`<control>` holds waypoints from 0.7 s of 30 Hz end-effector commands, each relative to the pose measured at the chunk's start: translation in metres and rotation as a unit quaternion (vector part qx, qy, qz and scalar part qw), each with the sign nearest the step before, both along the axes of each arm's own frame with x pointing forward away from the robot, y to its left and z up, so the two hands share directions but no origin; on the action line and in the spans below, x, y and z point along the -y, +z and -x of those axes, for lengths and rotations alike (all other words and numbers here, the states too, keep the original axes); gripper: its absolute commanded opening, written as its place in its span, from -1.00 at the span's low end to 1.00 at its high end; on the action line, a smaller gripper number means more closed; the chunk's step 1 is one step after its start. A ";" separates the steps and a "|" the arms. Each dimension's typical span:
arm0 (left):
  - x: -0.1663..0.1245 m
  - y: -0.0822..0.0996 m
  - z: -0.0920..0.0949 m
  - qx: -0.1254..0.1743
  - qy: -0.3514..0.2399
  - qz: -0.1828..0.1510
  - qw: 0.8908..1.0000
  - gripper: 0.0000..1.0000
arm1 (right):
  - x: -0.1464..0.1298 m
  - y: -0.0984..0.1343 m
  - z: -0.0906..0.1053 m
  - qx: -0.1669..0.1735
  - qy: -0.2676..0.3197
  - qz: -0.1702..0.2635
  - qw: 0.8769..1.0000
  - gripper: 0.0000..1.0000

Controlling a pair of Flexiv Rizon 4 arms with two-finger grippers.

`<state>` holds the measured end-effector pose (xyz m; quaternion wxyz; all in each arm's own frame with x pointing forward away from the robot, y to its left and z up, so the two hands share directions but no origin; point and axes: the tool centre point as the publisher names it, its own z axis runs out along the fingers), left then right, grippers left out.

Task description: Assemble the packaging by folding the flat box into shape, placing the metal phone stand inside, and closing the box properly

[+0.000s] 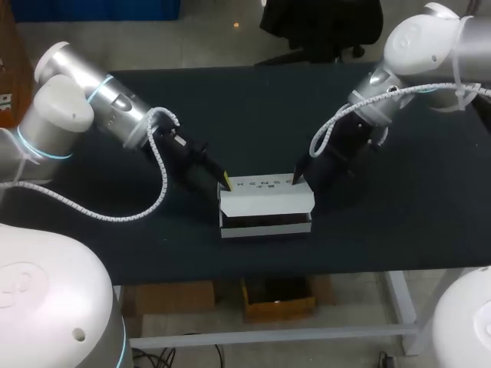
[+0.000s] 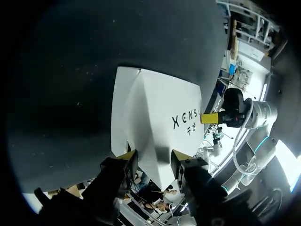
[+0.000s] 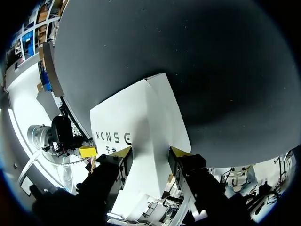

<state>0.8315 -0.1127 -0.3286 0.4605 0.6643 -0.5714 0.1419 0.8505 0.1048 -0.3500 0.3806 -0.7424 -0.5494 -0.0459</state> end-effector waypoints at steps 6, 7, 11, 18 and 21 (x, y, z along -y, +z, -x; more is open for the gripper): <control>0.004 0.004 -0.006 -0.010 -0.005 0.000 1.000 -0.08 | -0.006 0.001 -0.007 -0.012 0.003 0.002 1.000 -0.05; 0.004 0.004 -0.006 -0.012 -0.006 0.000 1.000 -0.08 | -0.006 0.001 -0.007 -0.015 0.004 0.002 1.000 -0.05; 0.005 0.006 -0.009 -0.018 -0.010 0.004 1.000 -0.08 | -0.006 0.002 -0.009 -0.020 0.004 0.001 1.000 -0.05; 0.006 0.008 -0.014 -0.030 -0.015 0.010 0.999 -0.09 | -0.007 0.005 -0.011 -0.025 0.004 0.002 1.000 -0.05; 0.006 0.009 -0.014 -0.033 -0.016 0.011 0.999 -0.08 | -0.008 0.007 -0.011 -0.027 0.003 0.002 1.000 -0.05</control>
